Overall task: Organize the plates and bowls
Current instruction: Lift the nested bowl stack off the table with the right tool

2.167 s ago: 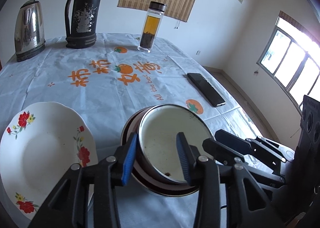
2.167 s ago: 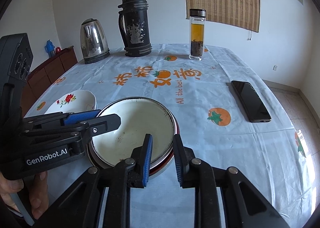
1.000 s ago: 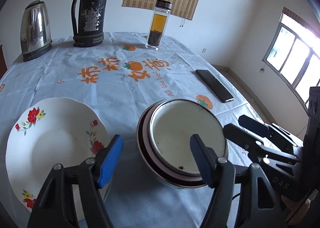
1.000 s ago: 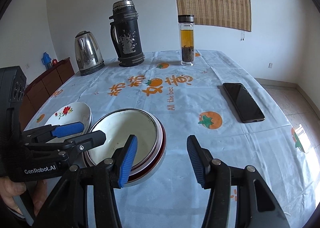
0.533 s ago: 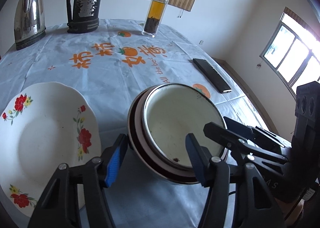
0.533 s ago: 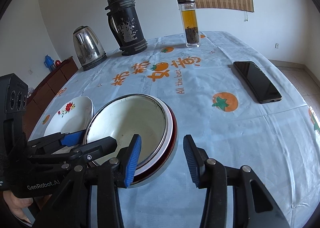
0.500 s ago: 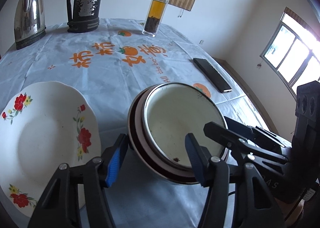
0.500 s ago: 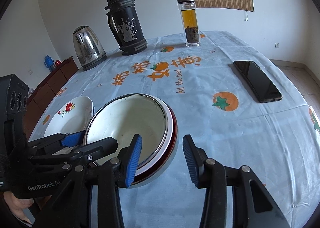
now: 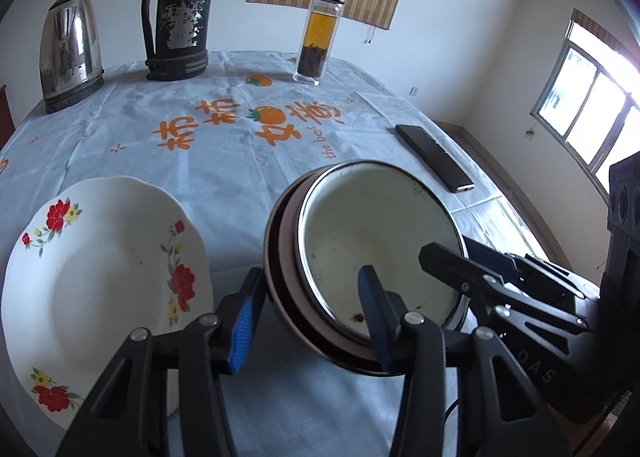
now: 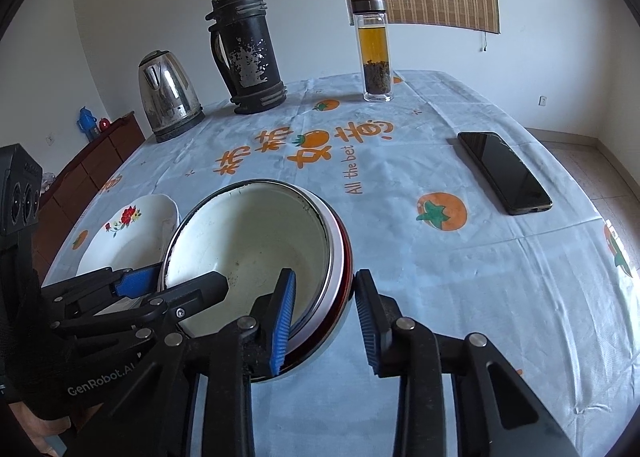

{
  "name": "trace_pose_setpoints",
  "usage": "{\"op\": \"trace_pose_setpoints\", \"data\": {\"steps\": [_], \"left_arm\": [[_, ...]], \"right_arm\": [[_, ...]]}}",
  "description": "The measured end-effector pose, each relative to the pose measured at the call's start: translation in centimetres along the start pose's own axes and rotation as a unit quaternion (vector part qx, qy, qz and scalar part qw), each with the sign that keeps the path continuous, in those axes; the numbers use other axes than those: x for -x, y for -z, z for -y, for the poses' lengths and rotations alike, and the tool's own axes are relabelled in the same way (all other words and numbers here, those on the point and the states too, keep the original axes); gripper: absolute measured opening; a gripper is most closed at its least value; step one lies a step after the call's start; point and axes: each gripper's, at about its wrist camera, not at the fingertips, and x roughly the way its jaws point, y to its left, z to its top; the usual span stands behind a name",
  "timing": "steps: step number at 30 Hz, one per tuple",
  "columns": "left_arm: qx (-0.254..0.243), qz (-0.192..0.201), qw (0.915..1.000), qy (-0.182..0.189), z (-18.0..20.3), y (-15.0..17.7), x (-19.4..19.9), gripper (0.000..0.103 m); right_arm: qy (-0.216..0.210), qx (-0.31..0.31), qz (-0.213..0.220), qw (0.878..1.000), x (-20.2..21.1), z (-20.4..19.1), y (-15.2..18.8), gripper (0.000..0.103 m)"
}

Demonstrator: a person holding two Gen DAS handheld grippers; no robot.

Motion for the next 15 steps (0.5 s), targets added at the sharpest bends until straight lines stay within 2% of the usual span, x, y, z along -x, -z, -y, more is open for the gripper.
{"op": "trace_pose_setpoints", "data": {"steps": [15], "left_arm": [[0.005, 0.011, 0.9999, 0.002, 0.1, -0.2, 1.3, 0.046]], "right_arm": [[-0.003, 0.009, 0.01, 1.0, 1.6, -0.6, -0.9, 0.033]]}}
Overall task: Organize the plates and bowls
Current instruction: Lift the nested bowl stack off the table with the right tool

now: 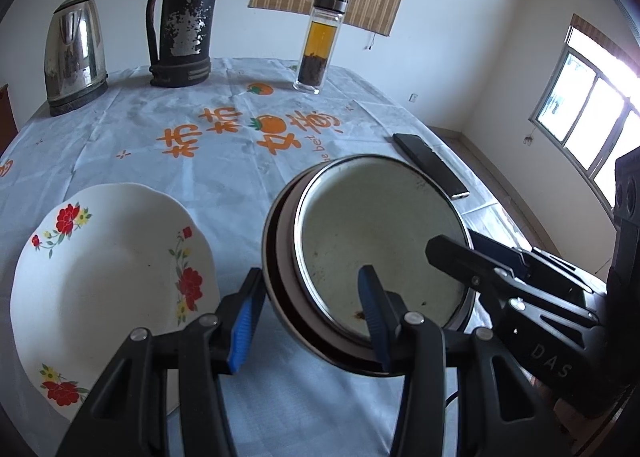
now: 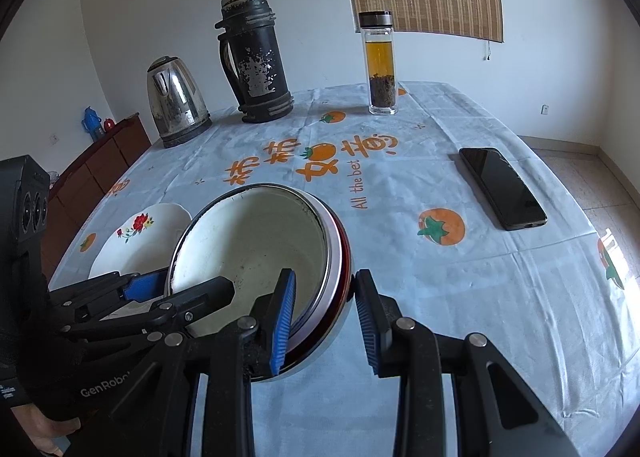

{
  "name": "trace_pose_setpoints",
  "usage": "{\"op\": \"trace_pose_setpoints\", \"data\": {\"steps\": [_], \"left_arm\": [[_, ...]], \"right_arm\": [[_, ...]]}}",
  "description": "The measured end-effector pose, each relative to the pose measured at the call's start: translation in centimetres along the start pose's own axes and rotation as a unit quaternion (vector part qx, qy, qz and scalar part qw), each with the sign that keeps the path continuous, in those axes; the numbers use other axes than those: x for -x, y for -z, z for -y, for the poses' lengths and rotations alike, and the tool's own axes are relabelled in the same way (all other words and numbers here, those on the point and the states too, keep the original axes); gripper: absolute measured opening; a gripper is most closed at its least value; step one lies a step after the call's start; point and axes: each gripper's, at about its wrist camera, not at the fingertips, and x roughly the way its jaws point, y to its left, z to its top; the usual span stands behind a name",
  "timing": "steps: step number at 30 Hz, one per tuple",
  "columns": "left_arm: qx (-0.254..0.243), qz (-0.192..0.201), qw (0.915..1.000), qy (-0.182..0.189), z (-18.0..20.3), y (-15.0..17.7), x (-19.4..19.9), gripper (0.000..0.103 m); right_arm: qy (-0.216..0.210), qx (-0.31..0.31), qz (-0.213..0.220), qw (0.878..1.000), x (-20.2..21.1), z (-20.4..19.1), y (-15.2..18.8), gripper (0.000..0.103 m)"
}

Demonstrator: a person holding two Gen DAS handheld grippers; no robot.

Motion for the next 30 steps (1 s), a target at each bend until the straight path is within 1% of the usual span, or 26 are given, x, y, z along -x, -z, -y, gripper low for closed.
{"op": "trace_pose_setpoints", "data": {"steps": [5, 9, 17, 30], "left_arm": [[0.007, 0.019, 0.9998, 0.001, -0.4, -0.3, 1.1, 0.046], [0.007, 0.037, 0.9993, -0.007, -0.7, -0.6, 2.1, 0.046], [0.018, 0.059, 0.998, -0.017, -2.0, -1.1, 3.6, 0.046], [0.031, 0.072, 0.9961, -0.04, -4.9, -1.2, 5.3, 0.046]], "right_arm": [[-0.002, 0.006, 0.007, 1.0, 0.6, -0.6, -0.4, 0.033], [-0.007, 0.013, 0.01, 1.0, 0.9, -1.3, -0.7, 0.033], [-0.014, 0.025, 0.016, 0.999, 1.3, -3.0, -1.4, 0.033], [-0.036, 0.044, 0.022, 0.998, 1.0, -6.5, -2.4, 0.033]]}}
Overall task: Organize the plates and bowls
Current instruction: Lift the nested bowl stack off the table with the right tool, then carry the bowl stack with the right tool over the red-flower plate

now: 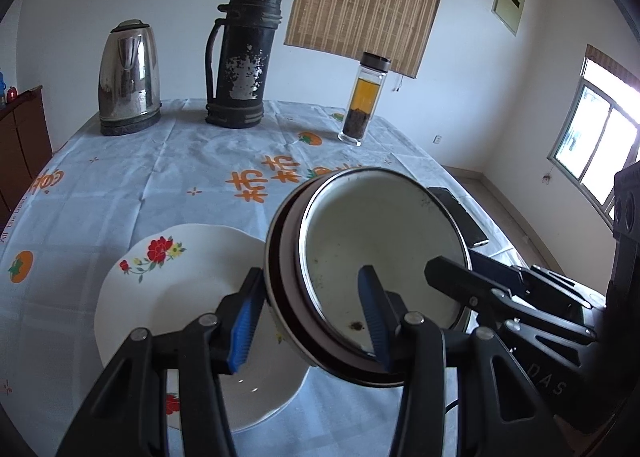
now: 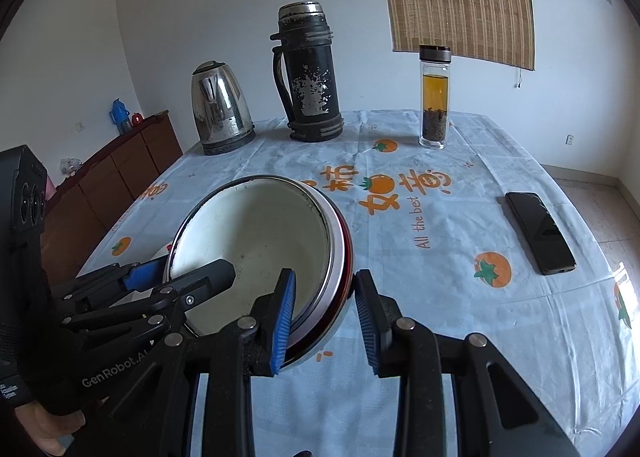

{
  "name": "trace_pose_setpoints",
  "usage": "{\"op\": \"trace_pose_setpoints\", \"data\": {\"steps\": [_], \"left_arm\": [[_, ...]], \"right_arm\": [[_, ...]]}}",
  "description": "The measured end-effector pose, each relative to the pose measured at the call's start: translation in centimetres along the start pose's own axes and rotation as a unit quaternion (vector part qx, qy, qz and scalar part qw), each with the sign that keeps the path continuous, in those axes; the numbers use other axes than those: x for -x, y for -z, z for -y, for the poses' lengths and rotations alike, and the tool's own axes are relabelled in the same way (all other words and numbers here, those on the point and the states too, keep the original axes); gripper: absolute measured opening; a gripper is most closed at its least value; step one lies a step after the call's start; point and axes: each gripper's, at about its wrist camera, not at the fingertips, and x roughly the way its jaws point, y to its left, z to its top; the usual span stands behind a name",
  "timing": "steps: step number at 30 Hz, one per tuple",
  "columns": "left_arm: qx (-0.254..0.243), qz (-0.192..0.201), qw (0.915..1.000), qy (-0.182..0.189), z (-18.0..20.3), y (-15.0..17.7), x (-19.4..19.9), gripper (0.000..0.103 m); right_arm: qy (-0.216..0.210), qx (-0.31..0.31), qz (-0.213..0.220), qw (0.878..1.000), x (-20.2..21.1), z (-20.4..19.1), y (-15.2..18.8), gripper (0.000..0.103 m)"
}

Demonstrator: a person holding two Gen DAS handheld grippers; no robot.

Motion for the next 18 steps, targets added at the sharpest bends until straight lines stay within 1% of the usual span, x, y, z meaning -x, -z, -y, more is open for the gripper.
{"op": "trace_pose_setpoints", "data": {"steps": [7, 14, 18], "left_arm": [[0.002, 0.011, 0.9998, -0.013, -1.9, -0.4, 1.3, 0.046], [0.007, 0.01, 0.9995, -0.031, -4.1, -0.3, 1.7, 0.046], [0.005, 0.009, 0.9994, -0.034, -5.2, -0.3, 1.7, 0.046]], "right_arm": [[-0.013, 0.01, 0.001, 1.0, -0.4, -2.1, -0.6, 0.033], [-0.022, 0.023, 0.003, 0.999, -0.9, -4.7, -1.2, 0.033], [-0.027, 0.029, 0.0, 0.999, -1.3, -5.8, -1.3, 0.033]]}}
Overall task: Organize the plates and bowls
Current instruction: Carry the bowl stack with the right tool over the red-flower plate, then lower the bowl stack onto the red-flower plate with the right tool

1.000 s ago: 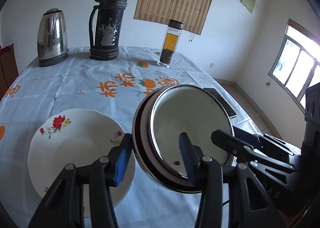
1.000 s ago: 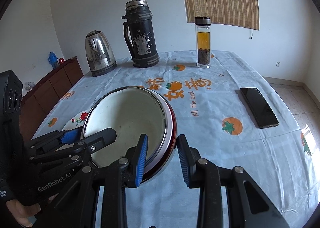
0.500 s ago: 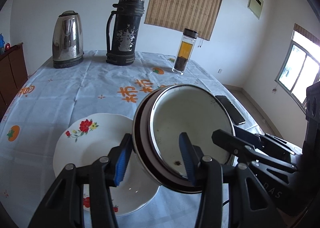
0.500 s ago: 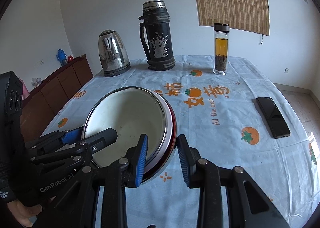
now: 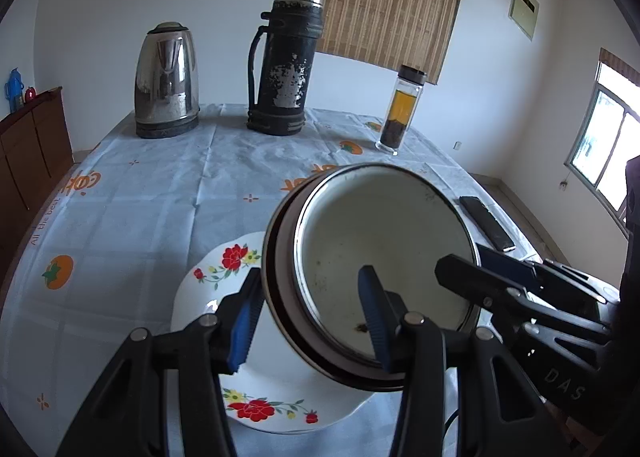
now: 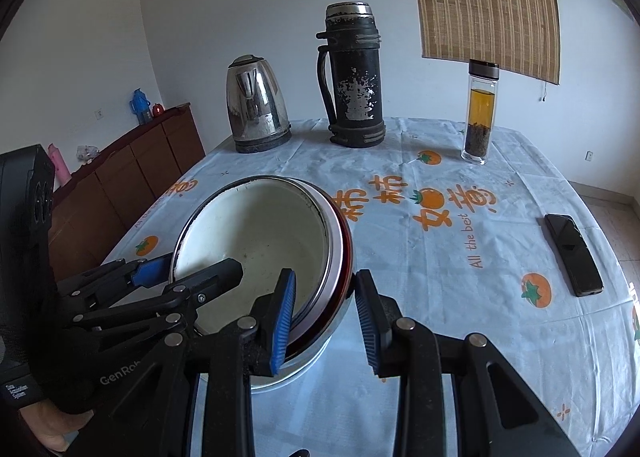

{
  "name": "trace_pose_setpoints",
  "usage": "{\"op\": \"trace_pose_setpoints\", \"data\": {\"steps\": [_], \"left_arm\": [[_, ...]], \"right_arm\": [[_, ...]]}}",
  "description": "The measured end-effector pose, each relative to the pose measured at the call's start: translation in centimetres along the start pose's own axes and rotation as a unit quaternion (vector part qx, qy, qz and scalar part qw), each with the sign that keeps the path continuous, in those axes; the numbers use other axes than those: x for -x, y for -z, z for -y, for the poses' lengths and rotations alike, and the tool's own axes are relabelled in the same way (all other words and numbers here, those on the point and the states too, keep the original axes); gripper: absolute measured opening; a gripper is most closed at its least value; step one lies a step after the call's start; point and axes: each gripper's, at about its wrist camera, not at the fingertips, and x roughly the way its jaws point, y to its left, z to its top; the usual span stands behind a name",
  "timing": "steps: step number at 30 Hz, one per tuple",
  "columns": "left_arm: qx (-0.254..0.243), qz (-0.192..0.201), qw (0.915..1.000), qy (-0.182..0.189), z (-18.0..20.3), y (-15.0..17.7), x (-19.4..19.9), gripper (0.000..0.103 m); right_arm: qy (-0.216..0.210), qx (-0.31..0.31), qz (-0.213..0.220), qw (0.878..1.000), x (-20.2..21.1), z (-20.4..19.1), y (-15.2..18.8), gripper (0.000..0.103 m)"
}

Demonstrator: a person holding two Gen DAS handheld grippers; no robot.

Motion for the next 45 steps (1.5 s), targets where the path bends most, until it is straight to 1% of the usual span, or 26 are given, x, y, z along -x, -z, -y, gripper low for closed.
{"op": "trace_pose_setpoints", "data": {"steps": [3, 7, 10, 18, 23, 28, 36, 45], "left_arm": [[0.003, 0.007, 1.0, 0.002, -0.8, -0.2, 0.4, 0.046], [0.014, 0.028, 0.9995, 0.011, -2.0, -0.4, 1.4, 0.046], [0.017, 0.034, 0.9993, 0.007, -2.5, -0.7, 1.6, 0.046], [0.022, 0.012, 0.9997, 0.001, -3.0, -0.2, 0.2, 0.046], [0.026, 0.006, 0.9997, -0.001, -3.3, -0.1, 0.1, 0.046], [0.033, -0.011, 0.9994, -0.004, -3.9, 0.0, -0.5, 0.046], [0.04, -0.016, 0.9991, -0.004, -4.2, 0.2, -0.5, 0.046], [0.043, -0.031, 0.9986, -0.004, -4.4, 0.4, -1.2, 0.046]], "right_arm": [[-0.004, 0.001, -0.002, 1.0, -0.4, -0.7, -0.1, 0.033], [-0.009, 0.004, -0.004, 1.0, -0.9, -1.6, -0.2, 0.033], [-0.016, 0.004, -0.009, 1.0, -1.3, -2.1, -0.1, 0.033], [-0.01, 0.006, -0.015, 1.0, -2.3, -2.6, 0.1, 0.033], [-0.009, 0.008, -0.021, 1.0, -2.8, -2.7, 0.1, 0.033], [-0.011, 0.014, -0.031, 0.999, -3.2, -3.1, 0.2, 0.033], [-0.012, 0.016, -0.047, 0.999, -4.2, -3.2, 0.2, 0.033], [-0.005, 0.019, -0.054, 0.998, -4.7, -3.3, 0.3, 0.033]]}}
